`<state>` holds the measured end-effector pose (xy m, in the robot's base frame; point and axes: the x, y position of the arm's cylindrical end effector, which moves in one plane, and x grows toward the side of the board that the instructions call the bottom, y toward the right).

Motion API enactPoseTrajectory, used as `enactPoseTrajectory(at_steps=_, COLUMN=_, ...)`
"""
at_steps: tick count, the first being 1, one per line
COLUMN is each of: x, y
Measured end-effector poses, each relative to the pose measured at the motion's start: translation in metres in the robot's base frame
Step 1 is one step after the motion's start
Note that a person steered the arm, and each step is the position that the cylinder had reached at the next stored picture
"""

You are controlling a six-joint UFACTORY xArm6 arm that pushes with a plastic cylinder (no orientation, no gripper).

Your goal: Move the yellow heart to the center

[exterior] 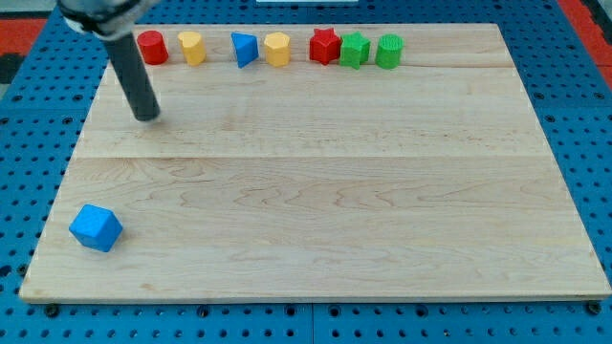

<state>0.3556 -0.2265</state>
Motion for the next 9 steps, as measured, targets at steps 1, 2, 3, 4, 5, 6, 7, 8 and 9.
enactPoseTrajectory(at_steps=1, x=-0.054, y=-0.043)
enactPoseTrajectory(at_steps=2, x=-0.119, y=-0.067)
enactPoseTrajectory(at_steps=3, x=-0.135, y=-0.051)
enactPoseTrajectory(at_steps=4, x=-0.096, y=0.025)
enactPoseTrajectory(at_steps=5, x=-0.042, y=0.062)
enactPoseTrajectory(at_steps=6, x=-0.044, y=0.017)
enactPoseTrajectory(at_steps=7, x=-0.102, y=-0.022)
enactPoseTrajectory(at_steps=8, x=-0.140, y=0.032)
enactPoseTrajectory(at_steps=9, x=-0.125, y=0.091)
